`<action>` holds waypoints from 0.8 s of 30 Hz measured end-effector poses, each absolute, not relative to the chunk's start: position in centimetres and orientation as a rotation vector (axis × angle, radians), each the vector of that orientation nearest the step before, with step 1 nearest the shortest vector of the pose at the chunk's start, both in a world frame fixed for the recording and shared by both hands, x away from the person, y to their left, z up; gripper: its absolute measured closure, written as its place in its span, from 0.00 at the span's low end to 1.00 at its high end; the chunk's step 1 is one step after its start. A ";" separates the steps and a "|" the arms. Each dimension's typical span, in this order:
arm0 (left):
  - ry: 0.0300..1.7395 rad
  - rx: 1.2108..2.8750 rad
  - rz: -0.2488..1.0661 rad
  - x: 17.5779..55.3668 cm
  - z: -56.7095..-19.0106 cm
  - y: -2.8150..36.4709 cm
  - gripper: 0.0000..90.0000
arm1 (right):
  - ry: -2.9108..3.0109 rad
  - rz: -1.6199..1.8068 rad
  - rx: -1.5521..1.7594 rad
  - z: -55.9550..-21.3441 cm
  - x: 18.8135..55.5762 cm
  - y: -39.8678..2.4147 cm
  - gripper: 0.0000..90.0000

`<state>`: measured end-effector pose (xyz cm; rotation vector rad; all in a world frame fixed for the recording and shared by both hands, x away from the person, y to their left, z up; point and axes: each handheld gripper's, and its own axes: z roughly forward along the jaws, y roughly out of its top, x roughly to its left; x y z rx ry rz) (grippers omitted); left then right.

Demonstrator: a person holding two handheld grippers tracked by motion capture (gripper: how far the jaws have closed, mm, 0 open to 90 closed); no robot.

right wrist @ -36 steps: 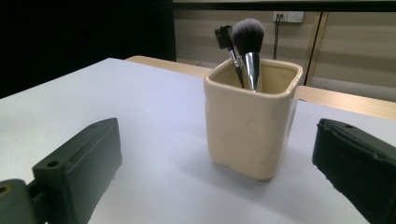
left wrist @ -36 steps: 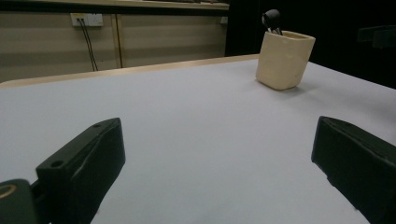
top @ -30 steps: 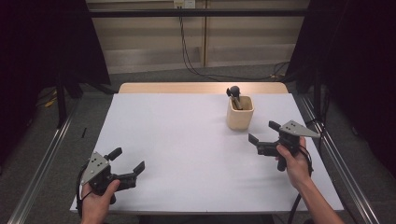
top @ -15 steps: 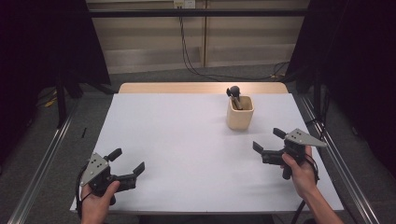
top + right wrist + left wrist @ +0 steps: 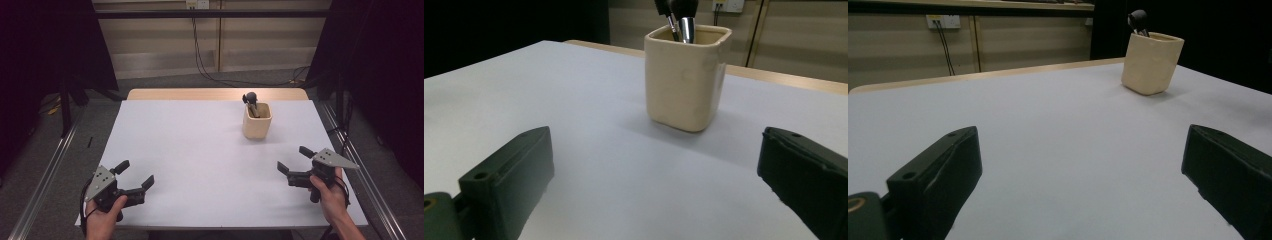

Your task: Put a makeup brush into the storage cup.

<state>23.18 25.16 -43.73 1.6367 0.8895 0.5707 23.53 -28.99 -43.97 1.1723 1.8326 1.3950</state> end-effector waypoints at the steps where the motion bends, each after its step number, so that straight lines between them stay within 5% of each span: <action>1: 0.892 1.638 0.570 23.1 -43.8 25.2 0.03 | 1.825 1.395 1.179 -44.0 23.3 -29.1 0.01; 24: 0.898 1.638 0.579 23.0 -43.8 25.5 0.03 | 1.846 1.372 1.207 -45.1 20.5 -30.3 0.01</action>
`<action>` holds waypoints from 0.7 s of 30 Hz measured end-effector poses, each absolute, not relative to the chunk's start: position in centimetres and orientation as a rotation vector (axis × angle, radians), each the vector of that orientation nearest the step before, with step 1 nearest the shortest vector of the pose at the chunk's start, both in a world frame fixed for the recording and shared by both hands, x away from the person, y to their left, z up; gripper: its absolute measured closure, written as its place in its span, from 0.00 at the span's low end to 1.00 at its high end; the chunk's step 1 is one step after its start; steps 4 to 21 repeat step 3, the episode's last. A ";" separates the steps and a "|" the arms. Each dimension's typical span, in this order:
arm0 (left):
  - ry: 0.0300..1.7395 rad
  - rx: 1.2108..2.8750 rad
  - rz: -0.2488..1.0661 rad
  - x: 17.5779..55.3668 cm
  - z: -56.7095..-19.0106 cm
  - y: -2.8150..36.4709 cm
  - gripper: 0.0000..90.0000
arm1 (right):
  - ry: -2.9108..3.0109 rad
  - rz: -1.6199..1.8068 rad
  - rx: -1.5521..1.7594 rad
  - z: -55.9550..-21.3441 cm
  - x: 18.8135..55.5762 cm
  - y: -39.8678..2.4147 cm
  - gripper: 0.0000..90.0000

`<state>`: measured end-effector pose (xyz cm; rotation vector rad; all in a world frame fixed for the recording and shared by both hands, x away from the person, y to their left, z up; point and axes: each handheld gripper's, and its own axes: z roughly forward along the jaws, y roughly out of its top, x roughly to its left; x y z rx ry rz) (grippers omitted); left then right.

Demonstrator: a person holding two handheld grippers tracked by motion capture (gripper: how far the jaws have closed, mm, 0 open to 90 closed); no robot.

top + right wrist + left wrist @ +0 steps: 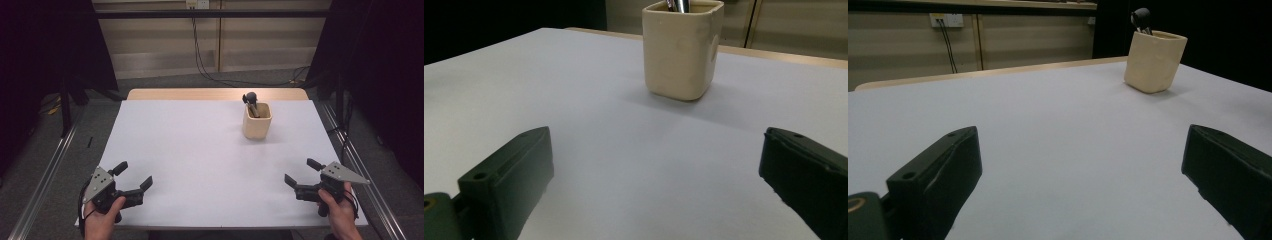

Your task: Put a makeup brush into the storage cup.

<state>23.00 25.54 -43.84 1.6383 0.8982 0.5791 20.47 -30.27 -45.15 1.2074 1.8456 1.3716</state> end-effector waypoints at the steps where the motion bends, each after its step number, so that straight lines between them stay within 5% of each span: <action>1: 0.898 1.641 0.580 23.0 -43.9 25.5 0.03 | 1.842 1.372 1.214 -45.2 20.5 -30.3 0.01; 21: 0.896 1.644 0.578 23.0 -43.9 25.5 0.03 | 1.844 1.370 1.214 -45.2 20.5 -30.3 0.01</action>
